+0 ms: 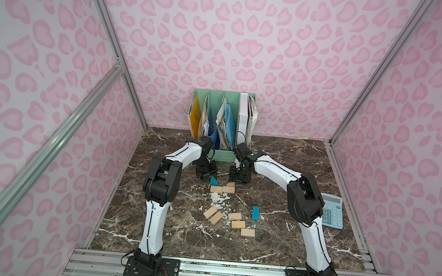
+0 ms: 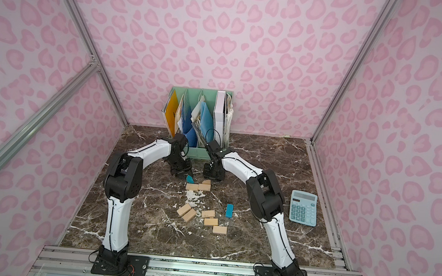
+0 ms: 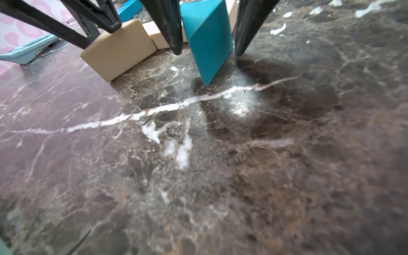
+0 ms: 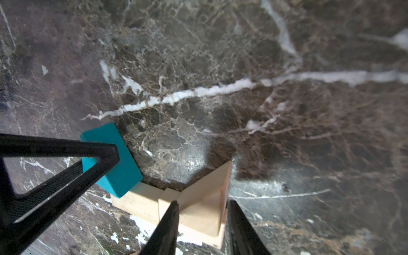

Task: Assemble a carrot with building blocks
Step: Adjust the building block at the center of the board.

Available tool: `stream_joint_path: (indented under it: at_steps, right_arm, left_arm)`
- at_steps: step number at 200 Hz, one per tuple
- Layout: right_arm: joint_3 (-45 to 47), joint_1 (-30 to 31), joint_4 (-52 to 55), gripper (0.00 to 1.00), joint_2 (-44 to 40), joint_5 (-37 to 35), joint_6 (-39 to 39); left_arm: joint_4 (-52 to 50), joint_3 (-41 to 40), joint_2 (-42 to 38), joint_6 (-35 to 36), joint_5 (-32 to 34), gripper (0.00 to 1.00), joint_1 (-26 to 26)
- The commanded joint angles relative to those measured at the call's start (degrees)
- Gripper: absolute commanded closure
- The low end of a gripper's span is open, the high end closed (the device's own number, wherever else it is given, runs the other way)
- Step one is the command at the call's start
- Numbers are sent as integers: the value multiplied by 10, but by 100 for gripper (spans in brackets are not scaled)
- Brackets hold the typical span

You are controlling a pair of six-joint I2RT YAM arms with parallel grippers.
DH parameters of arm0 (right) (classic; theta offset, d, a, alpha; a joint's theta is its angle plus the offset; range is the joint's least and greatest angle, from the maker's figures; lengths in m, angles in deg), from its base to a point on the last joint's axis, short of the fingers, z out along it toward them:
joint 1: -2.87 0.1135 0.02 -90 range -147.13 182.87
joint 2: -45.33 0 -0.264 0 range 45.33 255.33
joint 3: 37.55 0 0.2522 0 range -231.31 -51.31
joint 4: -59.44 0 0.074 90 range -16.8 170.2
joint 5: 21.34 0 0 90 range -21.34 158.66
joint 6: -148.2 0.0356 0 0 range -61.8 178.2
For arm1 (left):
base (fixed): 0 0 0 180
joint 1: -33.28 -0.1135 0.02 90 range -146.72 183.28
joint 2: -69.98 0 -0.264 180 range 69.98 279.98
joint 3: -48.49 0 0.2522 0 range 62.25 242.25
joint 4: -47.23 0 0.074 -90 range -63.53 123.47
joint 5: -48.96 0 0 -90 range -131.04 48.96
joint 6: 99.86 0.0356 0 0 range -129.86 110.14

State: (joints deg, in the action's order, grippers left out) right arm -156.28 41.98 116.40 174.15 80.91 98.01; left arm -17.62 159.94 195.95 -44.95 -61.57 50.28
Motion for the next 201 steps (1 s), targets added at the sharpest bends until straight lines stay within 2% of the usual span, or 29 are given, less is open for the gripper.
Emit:
stream_joint_path:
  at_steps: [1, 67, 102, 160, 184, 201]
  right_arm:
    - [-2, 1, 5, 60, 2, 1, -3]
    - [-2, 2, 5, 61, 2, 2, -2]
    - [-3, 3, 5, 61, 3, 2, -1]
    - [-3, 3, 4, 60, 2, -3, 0]
    - [-3, 4, 4, 53, 0, -6, 1]
    - [-3, 4, 6, 37, -5, -11, 1]
  left_arm:
    - [-9, -2, 1, 9, -4, 59, 1]
    - [-9, -15, -10, 6, -5, 59, 3]
    - [-11, -14, -16, 7, -1, 51, 4]
    - [-16, -21, -31, 10, -2, 52, 4]
    - [-20, -16, -44, 13, 3, 45, 3]
    - [-27, -3, -54, 19, 5, 43, 3]
